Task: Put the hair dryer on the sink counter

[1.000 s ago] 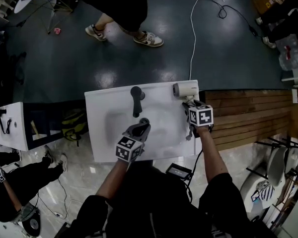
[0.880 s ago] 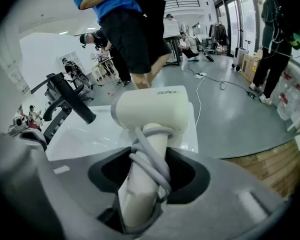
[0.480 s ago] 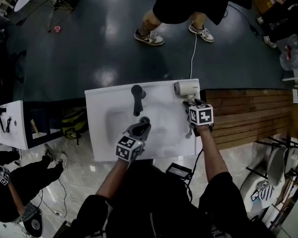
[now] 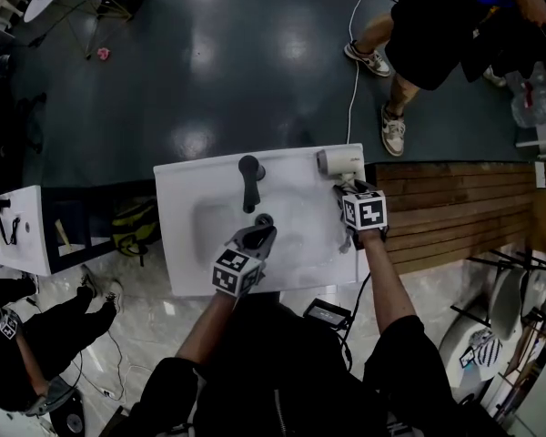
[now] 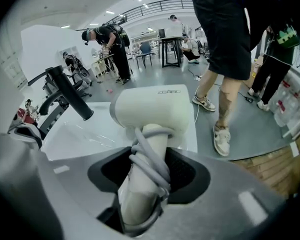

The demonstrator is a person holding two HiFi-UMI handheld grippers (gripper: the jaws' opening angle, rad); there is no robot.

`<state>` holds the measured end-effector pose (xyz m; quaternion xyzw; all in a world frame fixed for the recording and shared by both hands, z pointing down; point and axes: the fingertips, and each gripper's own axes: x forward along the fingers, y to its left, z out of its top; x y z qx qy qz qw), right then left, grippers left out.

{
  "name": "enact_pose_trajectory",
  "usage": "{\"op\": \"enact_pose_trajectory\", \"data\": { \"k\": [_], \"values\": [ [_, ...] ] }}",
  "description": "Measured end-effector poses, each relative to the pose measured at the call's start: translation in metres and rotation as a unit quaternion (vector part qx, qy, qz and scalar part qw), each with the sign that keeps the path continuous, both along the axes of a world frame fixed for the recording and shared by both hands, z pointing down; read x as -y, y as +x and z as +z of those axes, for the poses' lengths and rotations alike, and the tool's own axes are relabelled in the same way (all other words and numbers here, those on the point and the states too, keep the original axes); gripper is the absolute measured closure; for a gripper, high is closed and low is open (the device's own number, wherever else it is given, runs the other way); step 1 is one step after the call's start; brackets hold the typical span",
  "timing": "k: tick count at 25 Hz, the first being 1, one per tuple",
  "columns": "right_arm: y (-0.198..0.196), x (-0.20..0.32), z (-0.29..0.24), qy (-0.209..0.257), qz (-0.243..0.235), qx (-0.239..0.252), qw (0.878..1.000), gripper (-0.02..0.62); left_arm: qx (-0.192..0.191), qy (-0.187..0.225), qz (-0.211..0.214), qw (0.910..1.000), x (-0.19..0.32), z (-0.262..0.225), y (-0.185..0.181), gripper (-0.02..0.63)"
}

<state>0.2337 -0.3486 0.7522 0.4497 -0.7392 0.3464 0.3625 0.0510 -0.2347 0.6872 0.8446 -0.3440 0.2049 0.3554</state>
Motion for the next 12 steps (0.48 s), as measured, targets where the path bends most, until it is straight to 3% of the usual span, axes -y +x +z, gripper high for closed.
{"op": "enact_pose_trajectory", "data": {
  "k": [12],
  "values": [
    [0.004,0.002,-0.011,0.02,0.013,-0.001,1.0,0.377,-0.002,0.01,0.001,1.0,0.003,-0.005,0.002,0.594]
  ]
}}
